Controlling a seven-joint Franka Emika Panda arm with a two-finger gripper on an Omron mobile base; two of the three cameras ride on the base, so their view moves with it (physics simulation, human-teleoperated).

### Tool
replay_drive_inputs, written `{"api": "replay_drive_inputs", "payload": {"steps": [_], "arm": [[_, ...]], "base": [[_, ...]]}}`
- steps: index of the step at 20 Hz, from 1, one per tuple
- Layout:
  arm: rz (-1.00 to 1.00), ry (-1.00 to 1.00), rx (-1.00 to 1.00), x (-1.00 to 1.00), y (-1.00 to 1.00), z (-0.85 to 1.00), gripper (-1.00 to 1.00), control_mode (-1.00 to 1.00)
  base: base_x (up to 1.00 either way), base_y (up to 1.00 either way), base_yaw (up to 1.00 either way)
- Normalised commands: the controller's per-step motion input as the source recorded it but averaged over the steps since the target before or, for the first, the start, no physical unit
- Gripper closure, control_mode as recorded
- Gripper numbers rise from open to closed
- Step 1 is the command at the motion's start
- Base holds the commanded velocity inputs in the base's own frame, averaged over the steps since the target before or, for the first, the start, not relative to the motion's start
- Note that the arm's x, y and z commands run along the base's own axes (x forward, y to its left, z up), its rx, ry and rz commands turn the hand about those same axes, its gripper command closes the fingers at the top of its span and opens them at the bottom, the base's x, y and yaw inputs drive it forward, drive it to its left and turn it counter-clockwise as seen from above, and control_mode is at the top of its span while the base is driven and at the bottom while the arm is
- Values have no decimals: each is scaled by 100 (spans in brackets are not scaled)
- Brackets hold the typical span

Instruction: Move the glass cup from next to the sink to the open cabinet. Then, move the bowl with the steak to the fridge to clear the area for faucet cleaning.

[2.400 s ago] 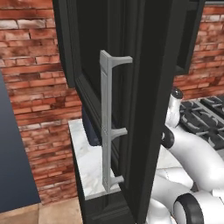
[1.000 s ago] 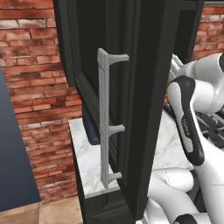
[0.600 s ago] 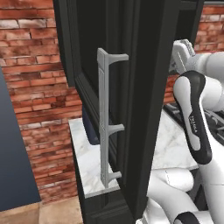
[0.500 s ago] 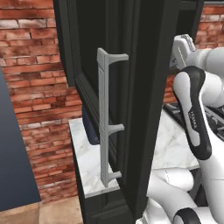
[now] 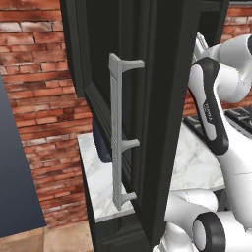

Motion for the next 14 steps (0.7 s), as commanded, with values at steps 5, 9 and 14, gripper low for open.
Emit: {"api": "replay_drive_inputs", "payload": {"steps": [5, 9, 14], "arm": [[0, 1, 0, 26, 5, 0, 100, -100], [0, 0, -1, 4, 2, 0, 100, -100], [-2, -1, -5, 47, 8, -1, 100, -100]], "base": [[0, 0, 0], [0, 0, 0], [0, 0, 0]]}}
